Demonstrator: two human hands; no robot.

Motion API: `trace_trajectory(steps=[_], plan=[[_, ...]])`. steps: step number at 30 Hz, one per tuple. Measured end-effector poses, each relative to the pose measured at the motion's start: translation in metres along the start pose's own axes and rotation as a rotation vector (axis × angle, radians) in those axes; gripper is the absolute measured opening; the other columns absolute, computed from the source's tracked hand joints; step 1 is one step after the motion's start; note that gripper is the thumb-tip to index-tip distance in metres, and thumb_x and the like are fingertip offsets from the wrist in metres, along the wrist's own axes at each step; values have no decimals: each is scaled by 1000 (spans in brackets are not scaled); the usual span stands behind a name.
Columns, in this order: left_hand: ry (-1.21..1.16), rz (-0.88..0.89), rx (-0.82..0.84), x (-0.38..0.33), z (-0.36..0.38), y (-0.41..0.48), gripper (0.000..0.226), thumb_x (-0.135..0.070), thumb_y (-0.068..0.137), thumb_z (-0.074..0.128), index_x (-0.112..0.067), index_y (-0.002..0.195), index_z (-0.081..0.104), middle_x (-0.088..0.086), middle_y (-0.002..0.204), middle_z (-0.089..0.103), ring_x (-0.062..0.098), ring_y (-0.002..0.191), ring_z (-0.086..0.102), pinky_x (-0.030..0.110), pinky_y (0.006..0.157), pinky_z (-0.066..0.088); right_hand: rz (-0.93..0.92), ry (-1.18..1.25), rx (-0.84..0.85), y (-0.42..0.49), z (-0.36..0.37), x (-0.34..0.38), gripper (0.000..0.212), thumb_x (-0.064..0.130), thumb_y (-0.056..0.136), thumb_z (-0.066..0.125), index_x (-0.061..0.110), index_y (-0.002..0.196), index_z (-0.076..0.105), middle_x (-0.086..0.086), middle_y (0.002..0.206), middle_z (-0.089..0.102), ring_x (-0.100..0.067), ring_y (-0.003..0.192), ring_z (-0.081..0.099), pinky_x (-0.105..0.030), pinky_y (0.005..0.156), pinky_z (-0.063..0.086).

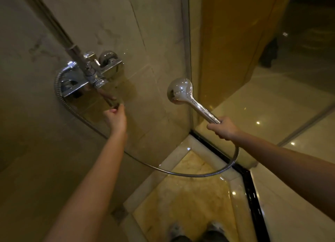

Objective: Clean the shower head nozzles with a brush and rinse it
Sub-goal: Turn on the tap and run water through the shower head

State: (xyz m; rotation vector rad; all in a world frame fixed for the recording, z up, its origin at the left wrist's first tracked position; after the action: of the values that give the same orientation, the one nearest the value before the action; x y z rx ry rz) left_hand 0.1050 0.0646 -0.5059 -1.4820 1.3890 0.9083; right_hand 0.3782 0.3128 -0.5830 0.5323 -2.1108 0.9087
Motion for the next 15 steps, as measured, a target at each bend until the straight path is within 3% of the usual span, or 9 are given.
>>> trace_trajectory(steps=[1, 4, 6, 7, 10, 13, 15], plan=[[-44, -11, -39, 1, -1, 1, 20, -21, 89, 57, -11, 98, 44, 22, 127, 52, 31, 116, 53, 30, 92, 41, 10, -16, 4, 5, -4, -5, 18, 17, 84, 64, 10, 71, 53, -4, 57, 48, -12, 42, 42, -14, 30, 29], [-126, 19, 4, -2, 7, 8, 49, -27, 89, 58, -2, 127, 39, 13, 127, 53, 23, 116, 53, 24, 95, 40, 28, -56, 10, 20, -17, -20, 19, 21, 83, 66, 12, 71, 55, -3, 59, 50, -13, 46, 44, -17, 34, 34], [-211, 48, 63, -2, 15, 17, 53, -31, 90, 58, -2, 130, 39, 11, 123, 57, 22, 111, 58, 32, 100, 45, 31, -63, 24, 27, -25, -28, 15, 22, 83, 66, 15, 74, 57, -2, 62, 52, -12, 49, 47, -18, 38, 36], [-244, 65, 72, -1, 17, 21, 45, -31, 91, 56, -5, 126, 42, 10, 115, 62, 19, 102, 64, 35, 95, 50, 34, -61, 32, 30, -28, -32, 13, 22, 83, 66, 15, 75, 58, -2, 63, 53, -12, 50, 47, -19, 39, 36], [-323, 109, 73, 0, 14, 23, 16, -26, 96, 48, -13, 104, 50, 5, 94, 62, 3, 67, 66, 22, 72, 56, 50, -78, 57, 37, -31, -48, 13, 20, 83, 66, 13, 76, 58, -2, 62, 52, -12, 49, 47, -19, 39, 37], [-310, 144, 62, -1, 11, 22, 13, -26, 96, 48, -19, 86, 54, 12, 93, 61, 3, 60, 67, 19, 66, 57, 43, -116, 84, 43, -29, -59, 13, 20, 84, 66, 10, 79, 59, -3, 63, 52, -14, 52, 48, -23, 45, 38], [-301, 154, 32, -6, 7, 17, 14, -27, 96, 48, -19, 86, 54, 13, 91, 62, 3, 58, 67, 20, 65, 57, 24, -146, 102, 48, -25, -59, 15, 22, 84, 67, 11, 76, 61, -4, 63, 53, -15, 53, 49, -25, 50, 38]])
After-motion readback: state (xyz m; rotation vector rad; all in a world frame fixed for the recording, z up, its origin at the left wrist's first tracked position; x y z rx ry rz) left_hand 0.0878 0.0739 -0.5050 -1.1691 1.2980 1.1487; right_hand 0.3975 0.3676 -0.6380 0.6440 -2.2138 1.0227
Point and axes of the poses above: each hand's wrist, its own y-axis towards the middle knuckle, its own z-axis out of the palm, x = y × z, the point moved 8 cm from there along y, towards the middle knuckle
